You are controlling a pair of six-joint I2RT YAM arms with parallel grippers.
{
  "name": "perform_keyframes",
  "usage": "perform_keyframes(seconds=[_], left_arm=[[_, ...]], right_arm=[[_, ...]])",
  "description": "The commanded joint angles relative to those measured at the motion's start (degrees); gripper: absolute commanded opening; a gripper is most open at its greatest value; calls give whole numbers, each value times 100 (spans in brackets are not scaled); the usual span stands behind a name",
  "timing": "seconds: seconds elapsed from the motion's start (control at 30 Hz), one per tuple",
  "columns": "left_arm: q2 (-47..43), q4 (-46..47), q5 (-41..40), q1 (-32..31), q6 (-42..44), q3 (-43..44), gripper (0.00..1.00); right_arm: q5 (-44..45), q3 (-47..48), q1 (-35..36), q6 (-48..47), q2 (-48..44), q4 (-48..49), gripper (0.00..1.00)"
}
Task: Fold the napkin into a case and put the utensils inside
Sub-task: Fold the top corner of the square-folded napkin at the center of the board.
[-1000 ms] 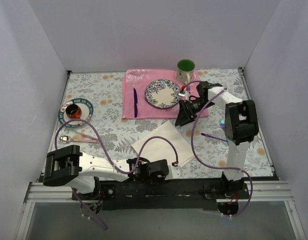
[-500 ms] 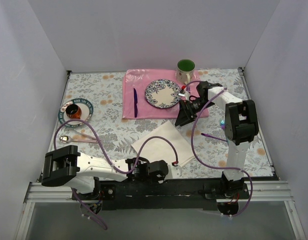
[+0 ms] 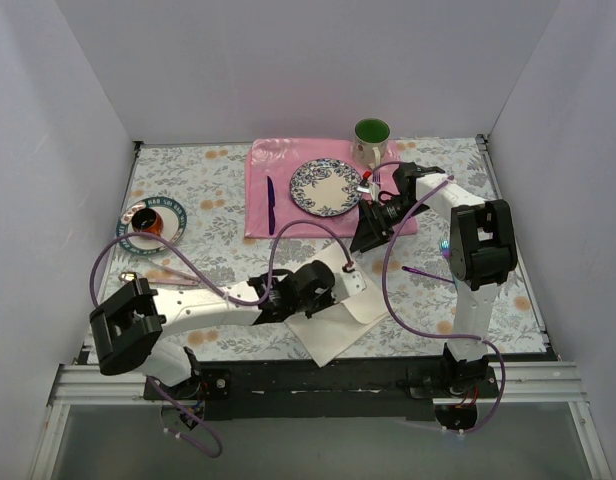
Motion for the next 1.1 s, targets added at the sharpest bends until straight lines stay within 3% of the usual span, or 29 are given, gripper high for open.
perform_keyframes(seconds=[0.0,0.47,1.07], left_arm=[[317,148,404,358,169,255,0],[1319,578,580,1299,336,967,0],[1829,851,826,1379,749,1406,3]], right_arm=[[-16,-15,-47,14,-87,-33,99],[72,-217,-301,-56,-210,-85,99],[-25,-499,-398,-100,-263,-112,99]])
